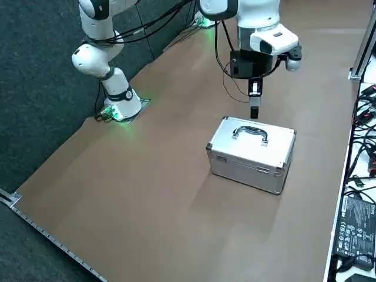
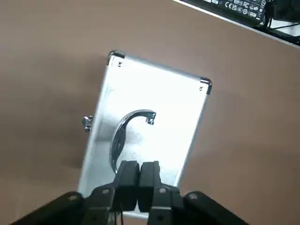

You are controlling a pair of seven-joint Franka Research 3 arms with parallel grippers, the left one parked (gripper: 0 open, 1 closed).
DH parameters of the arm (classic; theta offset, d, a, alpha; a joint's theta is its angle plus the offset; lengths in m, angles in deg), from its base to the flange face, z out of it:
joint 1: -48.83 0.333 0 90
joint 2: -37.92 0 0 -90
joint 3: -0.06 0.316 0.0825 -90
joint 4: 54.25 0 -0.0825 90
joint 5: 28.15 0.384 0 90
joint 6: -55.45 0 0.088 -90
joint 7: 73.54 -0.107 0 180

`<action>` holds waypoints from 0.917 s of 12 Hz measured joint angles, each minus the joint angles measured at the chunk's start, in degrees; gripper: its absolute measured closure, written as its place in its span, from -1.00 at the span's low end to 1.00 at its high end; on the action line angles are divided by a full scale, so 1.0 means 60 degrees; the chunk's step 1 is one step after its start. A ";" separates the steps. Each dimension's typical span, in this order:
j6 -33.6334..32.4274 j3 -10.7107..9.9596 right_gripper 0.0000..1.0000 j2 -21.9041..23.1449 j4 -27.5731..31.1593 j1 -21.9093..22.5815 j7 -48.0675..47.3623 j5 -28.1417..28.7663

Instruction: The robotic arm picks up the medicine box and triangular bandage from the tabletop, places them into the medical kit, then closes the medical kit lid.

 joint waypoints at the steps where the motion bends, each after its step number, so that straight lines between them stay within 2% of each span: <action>1: -0.0085 0.0000 0.86 0.0053 0.0000 0.0043 -0.0025 0.0003; 2: -0.0187 0.0000 0.74 0.0116 -0.0001 0.0096 -0.0131 0.0006; 3: -0.0334 0.0000 0.74 0.0180 -0.0001 0.0157 -0.0334 0.0014; 4: -0.0464 0.0001 0.64 0.0245 -0.0001 0.0233 -0.0554 0.0029; 5: -0.0561 0.0004 0.44 0.0331 -0.0003 0.0333 -0.0779 0.0043; 6: -0.1017 0.0009 0.00 0.0607 -0.0007 0.0627 -0.1234 0.0093; 10: -0.2196 0.0009 -0.95 0.1393 -0.0015 0.0943 -0.1545 0.1228; 11: -0.2468 0.0008 -1.00 0.1600 -0.0019 0.0963 -0.1570 0.1333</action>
